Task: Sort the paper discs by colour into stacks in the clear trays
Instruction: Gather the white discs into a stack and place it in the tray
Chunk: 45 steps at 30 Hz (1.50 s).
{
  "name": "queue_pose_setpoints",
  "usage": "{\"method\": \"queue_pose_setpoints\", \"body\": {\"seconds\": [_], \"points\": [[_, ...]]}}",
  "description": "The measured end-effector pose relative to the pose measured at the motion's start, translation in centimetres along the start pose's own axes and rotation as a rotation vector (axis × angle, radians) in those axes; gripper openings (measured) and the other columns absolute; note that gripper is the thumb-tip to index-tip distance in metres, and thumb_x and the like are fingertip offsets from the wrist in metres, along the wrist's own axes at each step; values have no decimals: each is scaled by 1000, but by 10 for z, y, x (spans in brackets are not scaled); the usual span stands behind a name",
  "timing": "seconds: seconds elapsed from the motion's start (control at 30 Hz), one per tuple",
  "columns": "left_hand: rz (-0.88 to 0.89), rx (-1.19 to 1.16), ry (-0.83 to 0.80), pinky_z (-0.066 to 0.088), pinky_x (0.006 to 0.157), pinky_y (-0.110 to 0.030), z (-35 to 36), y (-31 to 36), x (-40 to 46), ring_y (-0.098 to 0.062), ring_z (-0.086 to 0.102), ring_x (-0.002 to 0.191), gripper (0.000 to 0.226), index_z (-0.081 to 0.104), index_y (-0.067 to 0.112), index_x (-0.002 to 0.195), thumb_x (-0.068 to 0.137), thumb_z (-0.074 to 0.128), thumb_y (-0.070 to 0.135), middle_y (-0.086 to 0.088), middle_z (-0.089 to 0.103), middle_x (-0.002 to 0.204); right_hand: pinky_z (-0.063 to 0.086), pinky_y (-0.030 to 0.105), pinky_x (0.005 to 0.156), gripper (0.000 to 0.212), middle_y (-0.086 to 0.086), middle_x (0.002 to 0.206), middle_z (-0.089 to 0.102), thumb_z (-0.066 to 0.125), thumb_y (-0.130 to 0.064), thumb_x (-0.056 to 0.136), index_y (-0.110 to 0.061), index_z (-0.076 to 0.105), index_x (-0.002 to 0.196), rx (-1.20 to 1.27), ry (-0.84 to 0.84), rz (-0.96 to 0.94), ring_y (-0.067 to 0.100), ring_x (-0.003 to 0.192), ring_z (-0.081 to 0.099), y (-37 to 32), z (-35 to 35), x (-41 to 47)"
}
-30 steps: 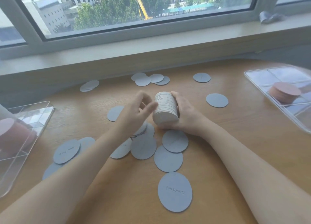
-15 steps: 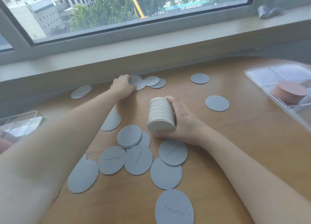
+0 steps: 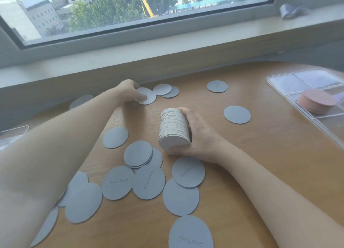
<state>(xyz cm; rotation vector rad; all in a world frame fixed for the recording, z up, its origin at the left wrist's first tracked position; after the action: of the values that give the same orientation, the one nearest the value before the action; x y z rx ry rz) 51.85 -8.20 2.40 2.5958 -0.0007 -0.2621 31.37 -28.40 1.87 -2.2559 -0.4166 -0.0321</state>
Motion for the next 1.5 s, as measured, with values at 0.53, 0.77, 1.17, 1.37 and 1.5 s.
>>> {"method": "queue_pose_setpoints", "body": {"seconds": [0.53,0.77,1.17,1.37,1.5], "points": [[485,-439,-7,42,66,-21,5,34,-222,-5,53,72,14,52,19,98,97,61,9,6,59,89,40,41,108,107,-10,135,45,90,-50,59,-33,28,144,37,-1,47,10,124,43,2,1,-2],[534,-387,117,49,64,-23,39,53,-238,-15,61,81,13,56,13,94,93,68,9,1,65,93,41,43,108,116,-9,138,43,91,-56,51,-38,25,145,69,-3,85,11,129,41,7,2,-2],[650,-82,260,32,108,-30,63,61,-232,-14,38,124,58,42,25,146,93,65,32,5,37,139,40,37,107,123,-10,140,38,89,-55,50,-36,19,149,78,-46,86,9,128,38,6,4,-3],[668,80,71,-7,117,-15,80,69,-228,0,-11,151,87,-6,26,159,92,24,71,15,-8,166,33,30,109,113,-14,139,33,89,-43,65,-28,18,151,54,-46,19,8,131,34,-1,1,-5],[680,203,154,2,120,-23,75,74,-232,0,-7,151,74,-2,25,160,99,25,57,15,0,167,36,36,112,110,-14,145,35,85,-49,63,-31,21,150,93,-53,22,7,134,35,-2,1,-5]]}}
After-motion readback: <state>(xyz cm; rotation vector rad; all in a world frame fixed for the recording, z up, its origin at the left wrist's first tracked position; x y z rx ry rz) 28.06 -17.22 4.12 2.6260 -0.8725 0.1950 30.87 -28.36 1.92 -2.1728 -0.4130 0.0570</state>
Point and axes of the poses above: each hand's wrist, its own x-axis towards the middle knuckle, its own z-axis out of the palm, y = z × x, the point moved 9 cm from there along x, towards the middle knuckle
